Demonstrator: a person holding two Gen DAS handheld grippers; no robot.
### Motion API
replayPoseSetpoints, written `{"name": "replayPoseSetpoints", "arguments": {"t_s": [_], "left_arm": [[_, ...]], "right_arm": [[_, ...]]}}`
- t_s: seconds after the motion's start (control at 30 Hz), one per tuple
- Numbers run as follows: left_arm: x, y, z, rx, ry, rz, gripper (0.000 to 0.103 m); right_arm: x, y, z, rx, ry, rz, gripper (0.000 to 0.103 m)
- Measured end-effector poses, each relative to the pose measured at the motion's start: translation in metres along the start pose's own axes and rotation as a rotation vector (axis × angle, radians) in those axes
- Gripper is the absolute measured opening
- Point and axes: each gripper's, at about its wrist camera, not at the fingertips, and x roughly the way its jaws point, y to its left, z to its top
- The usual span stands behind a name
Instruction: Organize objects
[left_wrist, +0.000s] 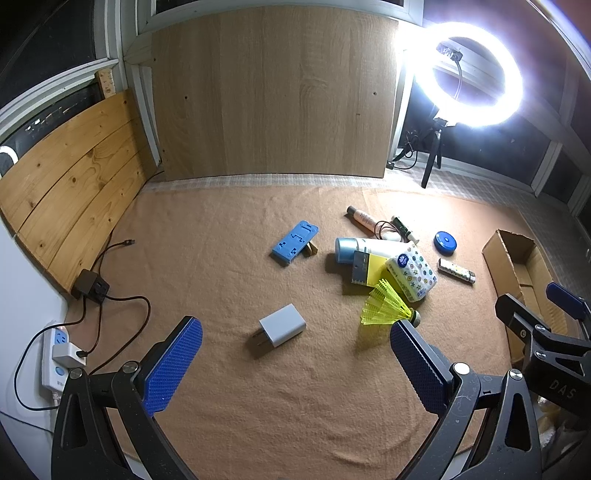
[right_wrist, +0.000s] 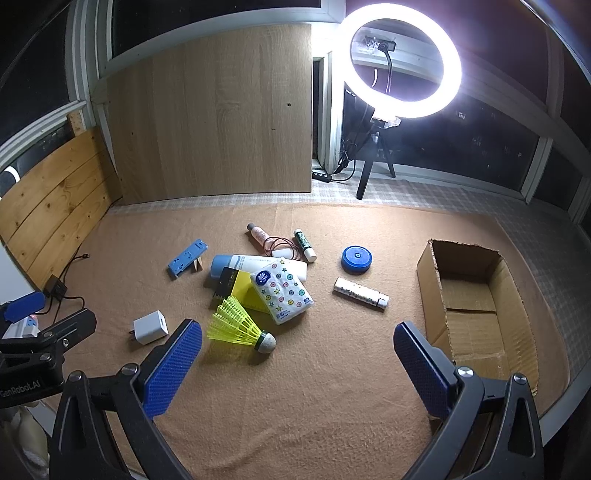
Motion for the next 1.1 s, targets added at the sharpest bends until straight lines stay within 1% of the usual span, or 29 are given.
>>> {"name": "replayPoseSetpoints", "arguments": {"t_s": [0.23, 0.7, 0.87, 1.1], "left_arm": [[0.008, -0.004, 0.002, 0.01, 0.018, -0.011, 0.103], [0.026, -0.014, 0.007, 0.03, 0.033, -0.006, 0.103], [0.036, -0.02, 0.007, 0.041, 0.042, -0.007, 0.103], [0.053, -0.026, 0.005, 0.066, 0.056, -0.025, 0.103]], "right_arm": [[0.007, 0.0, 0.002, -0.003, 0.011, 0.0, 0.103], [0.026, -0.001, 0.0, -0.006, 0.049, 0.005, 0.103], [0.035, -0.005, -0.001, 0.012, 0.07, 0.027, 0.103], [0.056, -0.019, -0.004, 0.067, 0.113, 0.093, 0.103]]}}
